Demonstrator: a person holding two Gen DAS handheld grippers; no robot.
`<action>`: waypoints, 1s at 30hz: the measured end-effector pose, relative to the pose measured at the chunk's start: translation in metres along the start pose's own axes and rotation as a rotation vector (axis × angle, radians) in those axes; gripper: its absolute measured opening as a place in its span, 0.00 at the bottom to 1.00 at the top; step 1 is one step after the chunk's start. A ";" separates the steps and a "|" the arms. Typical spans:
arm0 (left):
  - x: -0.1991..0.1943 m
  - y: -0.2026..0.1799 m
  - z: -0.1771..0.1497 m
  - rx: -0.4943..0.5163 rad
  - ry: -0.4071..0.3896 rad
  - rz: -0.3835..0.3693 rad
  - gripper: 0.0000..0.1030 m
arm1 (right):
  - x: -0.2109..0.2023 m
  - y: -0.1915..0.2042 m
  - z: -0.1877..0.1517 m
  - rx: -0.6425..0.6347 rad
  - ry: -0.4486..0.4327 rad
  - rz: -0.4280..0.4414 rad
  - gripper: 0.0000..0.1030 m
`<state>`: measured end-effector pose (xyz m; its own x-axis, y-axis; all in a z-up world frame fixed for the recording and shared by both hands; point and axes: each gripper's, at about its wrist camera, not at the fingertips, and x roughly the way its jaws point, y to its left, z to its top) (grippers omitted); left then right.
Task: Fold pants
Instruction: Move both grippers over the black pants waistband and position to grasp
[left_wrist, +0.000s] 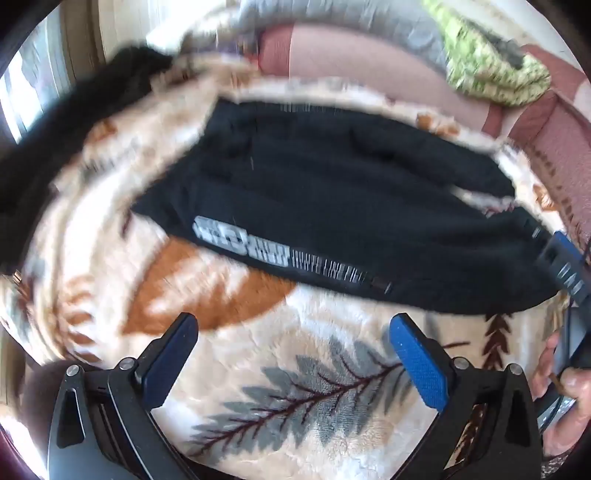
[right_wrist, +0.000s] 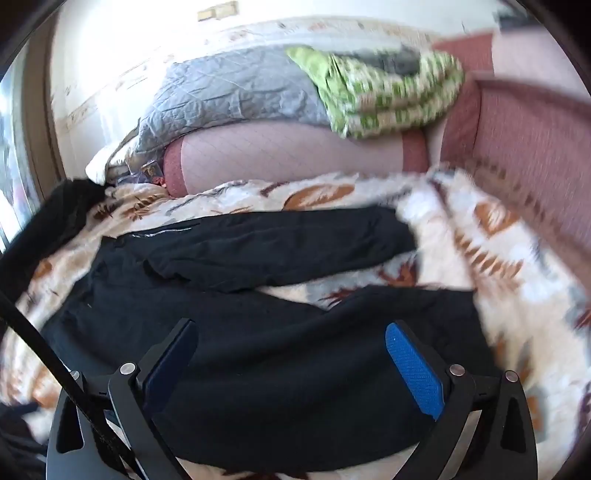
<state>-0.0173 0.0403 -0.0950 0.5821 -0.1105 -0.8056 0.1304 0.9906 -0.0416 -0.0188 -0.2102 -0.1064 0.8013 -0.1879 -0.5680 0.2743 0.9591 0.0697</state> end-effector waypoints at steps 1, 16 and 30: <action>-0.015 -0.001 0.001 0.018 -0.053 0.010 1.00 | -0.006 0.003 -0.002 -0.026 -0.012 -0.013 1.00; -0.141 -0.009 0.052 0.121 -0.447 0.042 1.00 | -0.089 -0.018 0.067 0.000 -0.199 -0.051 1.00; -0.058 -0.038 0.073 0.174 -0.272 0.048 1.00 | -0.010 -0.031 0.032 -0.004 -0.062 -0.124 1.00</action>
<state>0.0030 0.0034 -0.0035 0.7809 -0.1044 -0.6158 0.2187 0.9692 0.1131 -0.0184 -0.2446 -0.0766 0.7927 -0.3172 -0.5206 0.3708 0.9287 -0.0013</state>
